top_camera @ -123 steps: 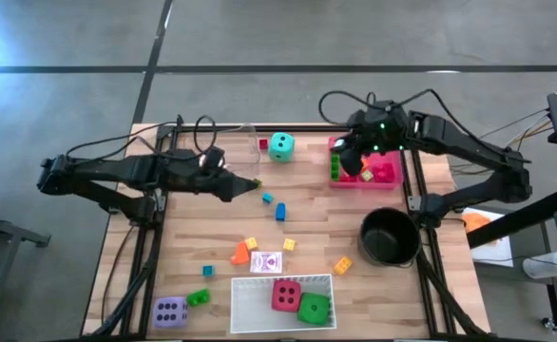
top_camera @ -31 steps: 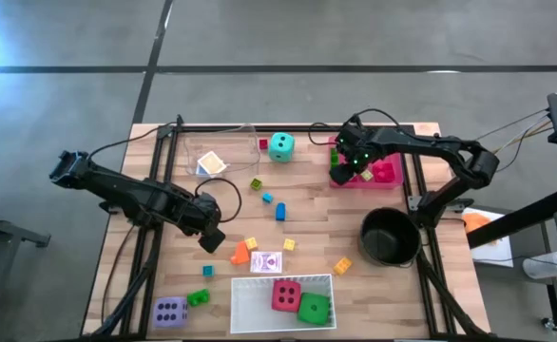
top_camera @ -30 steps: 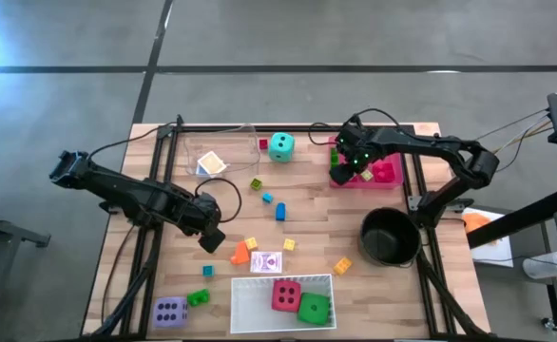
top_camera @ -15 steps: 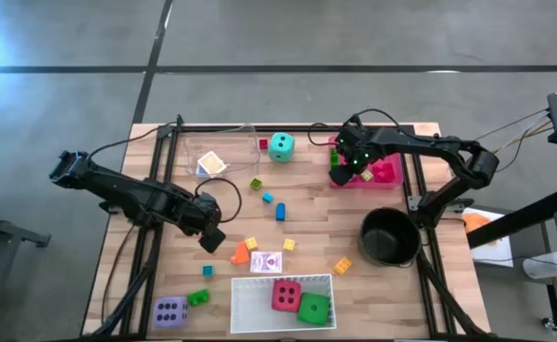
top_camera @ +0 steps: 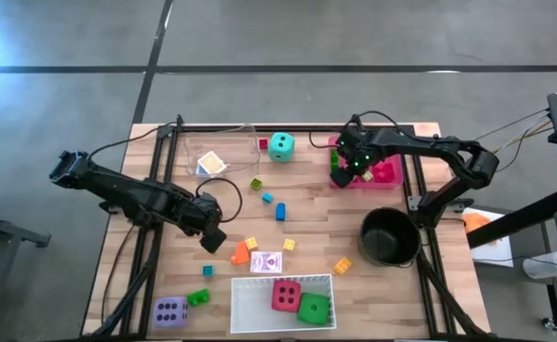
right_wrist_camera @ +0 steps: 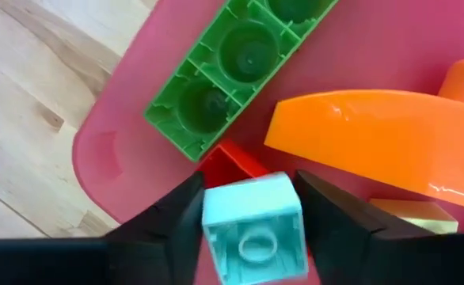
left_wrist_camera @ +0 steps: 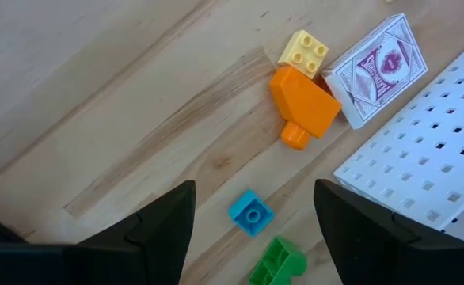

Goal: Pick & Place Toys
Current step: Put the light blue game piece into the red bin, then put the green game piece into the red bin

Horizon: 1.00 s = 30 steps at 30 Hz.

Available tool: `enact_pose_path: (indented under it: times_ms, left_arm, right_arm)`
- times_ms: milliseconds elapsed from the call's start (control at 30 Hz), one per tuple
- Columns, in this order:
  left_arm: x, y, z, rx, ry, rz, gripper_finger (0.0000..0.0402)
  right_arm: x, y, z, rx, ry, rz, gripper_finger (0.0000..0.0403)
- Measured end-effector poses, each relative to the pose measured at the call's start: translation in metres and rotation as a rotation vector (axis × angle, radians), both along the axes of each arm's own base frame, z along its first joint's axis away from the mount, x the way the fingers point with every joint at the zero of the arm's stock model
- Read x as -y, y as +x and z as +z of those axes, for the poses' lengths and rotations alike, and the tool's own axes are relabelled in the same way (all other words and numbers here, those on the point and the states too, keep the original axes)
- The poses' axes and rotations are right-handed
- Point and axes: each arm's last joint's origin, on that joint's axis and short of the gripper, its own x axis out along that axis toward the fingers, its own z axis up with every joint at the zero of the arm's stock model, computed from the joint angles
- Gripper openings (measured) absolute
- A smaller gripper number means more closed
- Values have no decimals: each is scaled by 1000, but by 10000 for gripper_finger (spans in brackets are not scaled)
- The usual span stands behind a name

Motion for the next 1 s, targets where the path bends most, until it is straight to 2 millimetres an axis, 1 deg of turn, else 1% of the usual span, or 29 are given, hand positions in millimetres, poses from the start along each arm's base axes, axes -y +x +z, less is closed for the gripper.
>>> enact_pose_path:
  times_ms: [67, 167, 333, 467, 600, 1000]
  left_arm:
    - [0, 0, 0, 0, 0, 0, 259]
    - [0, 0, 0, 0, 0, 0, 259]
    - [0, 0, 0, 0, 0, 0, 259]
    - [0, 0, 0, 0, 0, 0, 259]
    - [0, 0, 0, 1, 0, 0, 259]
    - [0, 0, 0, 1, 0, 0, 259]
  right_arm:
    - [0, -1, -1, -5, 2, -1, 229]
    - [-1, -3, -4, -12, 5, -2, 260]
    - [-3, -4, -7, -21, 10, 7, 297]
    - [-3, -4, -7, -22, 12, -3, 319]
    - [-3, -4, -2, -8, 5, -6, 329]
    - [-5, -6, 10, 0, 4, -8, 331]
